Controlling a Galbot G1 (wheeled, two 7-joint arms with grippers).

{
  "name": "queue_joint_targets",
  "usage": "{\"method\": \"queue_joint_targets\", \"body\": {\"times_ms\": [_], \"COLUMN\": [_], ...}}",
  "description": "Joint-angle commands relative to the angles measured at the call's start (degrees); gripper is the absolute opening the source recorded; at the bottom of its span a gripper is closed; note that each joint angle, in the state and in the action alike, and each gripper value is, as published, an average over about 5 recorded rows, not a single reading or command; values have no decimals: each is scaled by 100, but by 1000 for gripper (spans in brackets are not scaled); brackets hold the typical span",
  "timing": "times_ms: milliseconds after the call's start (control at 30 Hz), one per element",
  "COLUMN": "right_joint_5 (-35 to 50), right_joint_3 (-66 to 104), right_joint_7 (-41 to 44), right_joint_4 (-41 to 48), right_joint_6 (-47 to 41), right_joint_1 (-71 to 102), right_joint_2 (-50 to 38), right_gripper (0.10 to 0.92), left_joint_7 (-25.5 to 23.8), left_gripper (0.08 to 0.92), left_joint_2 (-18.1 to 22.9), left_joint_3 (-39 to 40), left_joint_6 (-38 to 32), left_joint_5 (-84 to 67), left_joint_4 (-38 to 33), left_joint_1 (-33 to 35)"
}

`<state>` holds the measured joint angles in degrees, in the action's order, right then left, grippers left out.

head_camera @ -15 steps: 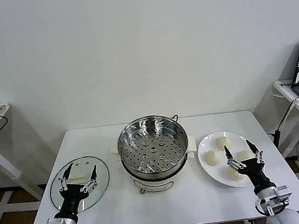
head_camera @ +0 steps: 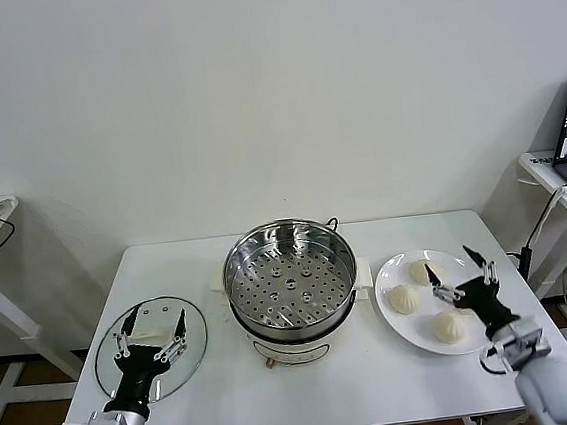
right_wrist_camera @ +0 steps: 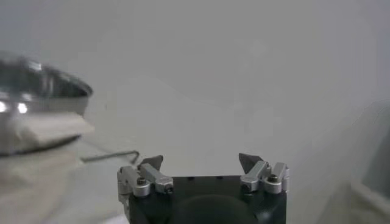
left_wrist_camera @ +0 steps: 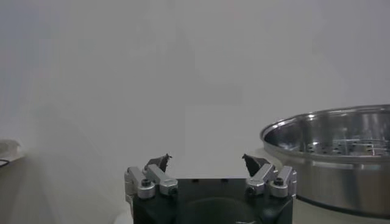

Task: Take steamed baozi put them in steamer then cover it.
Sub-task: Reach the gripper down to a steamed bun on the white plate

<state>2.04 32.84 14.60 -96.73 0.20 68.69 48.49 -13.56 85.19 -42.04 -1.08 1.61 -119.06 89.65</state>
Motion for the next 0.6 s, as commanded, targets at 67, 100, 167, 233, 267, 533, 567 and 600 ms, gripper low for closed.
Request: {"method": "queue_joint_targets", "body": {"times_ms": [67, 100, 167, 233, 267, 533, 567, 600], "right_joint_5": [-1080, -1095, -1141, -1195, -1210, -1322, -1380, -1432], "right_joint_3": [-1868, -2177, -2917, -3626, -3992, -6073, -6228, -6305], "right_joint_7": [1485, 1781, 2393, 2964, 3284, 5103, 5240, 5345], "right_joint_4": [1205, 1355, 1693, 2004, 2175, 3231, 3371, 3487], "right_joint_6": [-412, -420, -415, -404, -387, -298, -274, -251], "right_joint_1": [-2177, -2518, -3315, -4043, -4442, -6714, -6878, -6977], "right_joint_2": [-1898, -1989, -2117, -2154, -2139, -1440, -1309, -1208], "right_gripper": [823, 823, 823, 823, 823, 823, 823, 823], "left_joint_7": [-20, -19, -16, -12, -10, 5, 4, 5], "left_gripper": [823, 823, 823, 823, 823, 823, 823, 823], "left_joint_2": [-50, -45, -32, -22, -17, 45, 57, 66], "left_joint_3": [-5, 2, 18, 26, 26, 13, 13, 11], "left_joint_6": [-12, -13, -11, -5, -1, 7, 6, 7], "left_joint_5": [-31, -32, -32, -31, -31, -7, -2, 1], "left_joint_4": [15, 20, 18, -5, -19, -48, -55, -64], "left_joint_1": [0, -1, -1, 5, 9, 43, 50, 56]}}
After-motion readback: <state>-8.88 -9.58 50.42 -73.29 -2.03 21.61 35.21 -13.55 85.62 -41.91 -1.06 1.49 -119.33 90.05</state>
